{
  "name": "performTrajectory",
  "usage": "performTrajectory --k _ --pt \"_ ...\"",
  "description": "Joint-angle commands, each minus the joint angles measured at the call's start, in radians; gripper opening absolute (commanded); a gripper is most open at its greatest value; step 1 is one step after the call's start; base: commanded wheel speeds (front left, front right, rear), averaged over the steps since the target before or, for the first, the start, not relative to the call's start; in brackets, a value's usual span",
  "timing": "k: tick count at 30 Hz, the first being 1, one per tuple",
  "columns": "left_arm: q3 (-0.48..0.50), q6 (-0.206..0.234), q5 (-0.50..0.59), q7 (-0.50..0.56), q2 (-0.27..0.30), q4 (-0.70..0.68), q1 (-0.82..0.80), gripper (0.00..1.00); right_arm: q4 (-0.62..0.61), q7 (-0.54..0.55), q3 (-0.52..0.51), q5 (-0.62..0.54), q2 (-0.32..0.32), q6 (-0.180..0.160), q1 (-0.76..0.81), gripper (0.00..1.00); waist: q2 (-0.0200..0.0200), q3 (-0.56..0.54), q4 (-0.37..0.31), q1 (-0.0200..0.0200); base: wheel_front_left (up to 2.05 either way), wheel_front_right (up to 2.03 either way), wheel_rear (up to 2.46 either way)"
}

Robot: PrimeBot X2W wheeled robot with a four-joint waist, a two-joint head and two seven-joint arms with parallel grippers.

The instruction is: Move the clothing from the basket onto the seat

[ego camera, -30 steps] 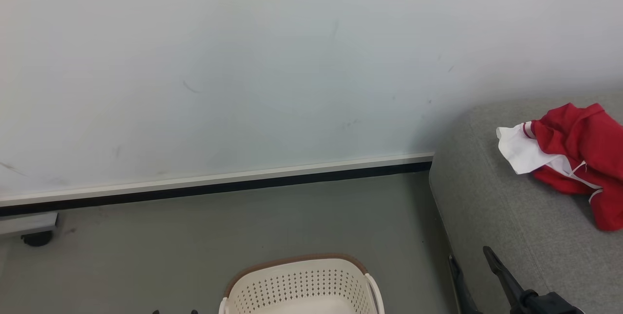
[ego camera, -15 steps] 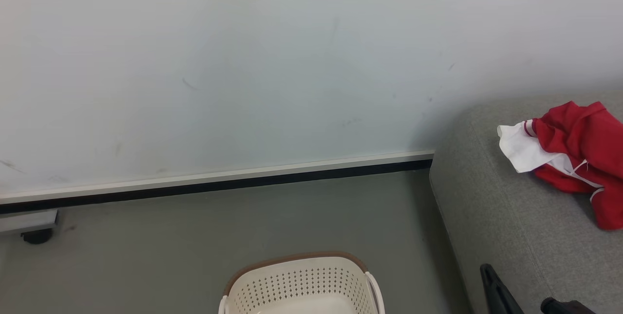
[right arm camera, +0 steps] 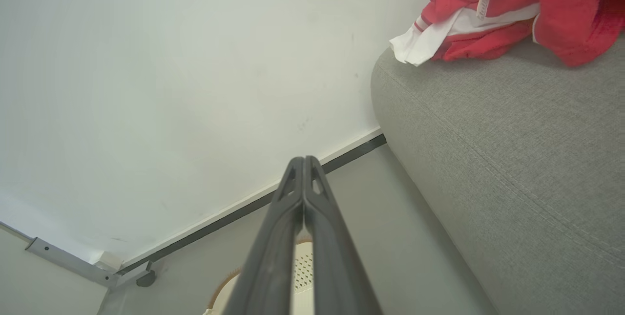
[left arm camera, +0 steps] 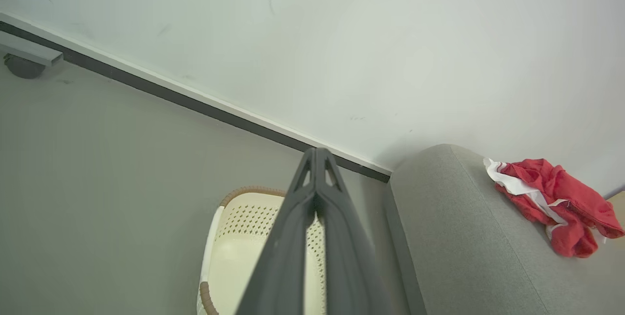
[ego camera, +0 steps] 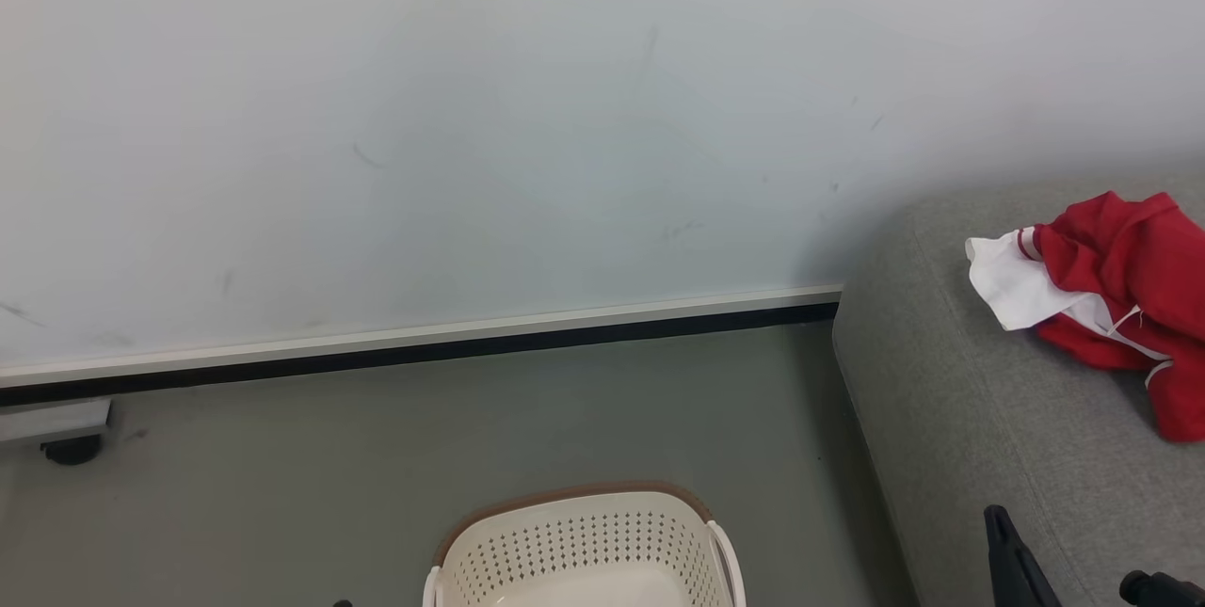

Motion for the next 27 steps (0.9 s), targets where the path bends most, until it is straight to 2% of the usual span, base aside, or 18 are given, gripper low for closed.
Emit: performTrajectory --k 1,15,27 --pt "0.000 -0.005 -0.043 0.006 0.003 -0.004 -0.030 0.00 -0.011 0.008 -0.016 0.040 0.001 0.000 -0.021 0.00 -0.0001 0.001 0.000 -0.0001 0.00 0.00 0.00" --pt "-0.010 -0.028 -0.270 0.037 0.001 0.034 -0.079 0.00 -0.005 0.080 -0.105 0.264 0.018 0.000 -0.033 0.00 -0.0001 0.012 0.003 -0.0001 0.00 0.00 0.00" --pt "-0.016 -0.041 -0.413 0.058 -0.001 0.059 -0.112 0.00 0.000 0.131 -0.167 0.404 0.033 0.000 -0.040 0.00 -0.0001 0.019 0.004 -0.0001 0.00 0.00 0.00"
